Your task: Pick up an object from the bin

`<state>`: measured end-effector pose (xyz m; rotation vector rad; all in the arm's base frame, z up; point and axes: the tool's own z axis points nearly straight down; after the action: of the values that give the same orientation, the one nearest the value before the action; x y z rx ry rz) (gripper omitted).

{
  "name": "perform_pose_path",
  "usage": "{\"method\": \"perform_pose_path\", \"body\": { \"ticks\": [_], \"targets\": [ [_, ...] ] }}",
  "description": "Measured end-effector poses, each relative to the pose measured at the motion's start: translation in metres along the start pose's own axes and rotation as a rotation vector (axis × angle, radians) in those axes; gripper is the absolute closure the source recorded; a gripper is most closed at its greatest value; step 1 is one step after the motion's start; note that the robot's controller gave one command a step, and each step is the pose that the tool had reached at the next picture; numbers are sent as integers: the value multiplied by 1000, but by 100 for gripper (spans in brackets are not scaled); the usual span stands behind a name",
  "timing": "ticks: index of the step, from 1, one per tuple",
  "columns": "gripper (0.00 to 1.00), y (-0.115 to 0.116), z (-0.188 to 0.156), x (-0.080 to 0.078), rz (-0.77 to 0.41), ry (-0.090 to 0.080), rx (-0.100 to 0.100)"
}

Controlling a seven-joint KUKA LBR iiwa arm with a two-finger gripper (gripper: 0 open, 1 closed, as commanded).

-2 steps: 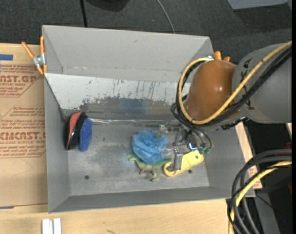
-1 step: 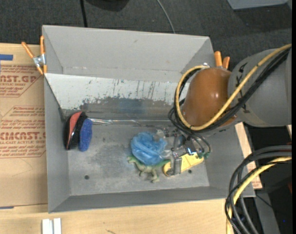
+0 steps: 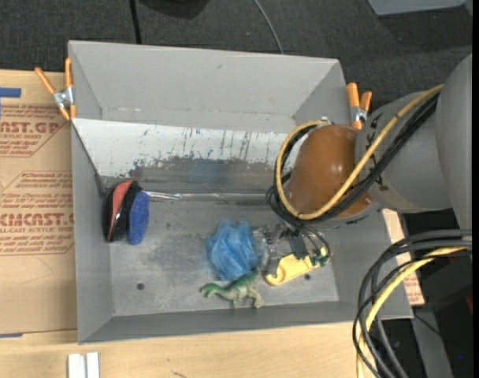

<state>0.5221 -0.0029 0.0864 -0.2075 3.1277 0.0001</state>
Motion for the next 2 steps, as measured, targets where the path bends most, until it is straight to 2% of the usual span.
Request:
{"method": "perform_pose_path", "body": {
  "ticks": [1,2],
  "targets": [
    [100,0,0,0,0,0,0],
    [100,35,-13,-10,15,1,0]
  ]
}}
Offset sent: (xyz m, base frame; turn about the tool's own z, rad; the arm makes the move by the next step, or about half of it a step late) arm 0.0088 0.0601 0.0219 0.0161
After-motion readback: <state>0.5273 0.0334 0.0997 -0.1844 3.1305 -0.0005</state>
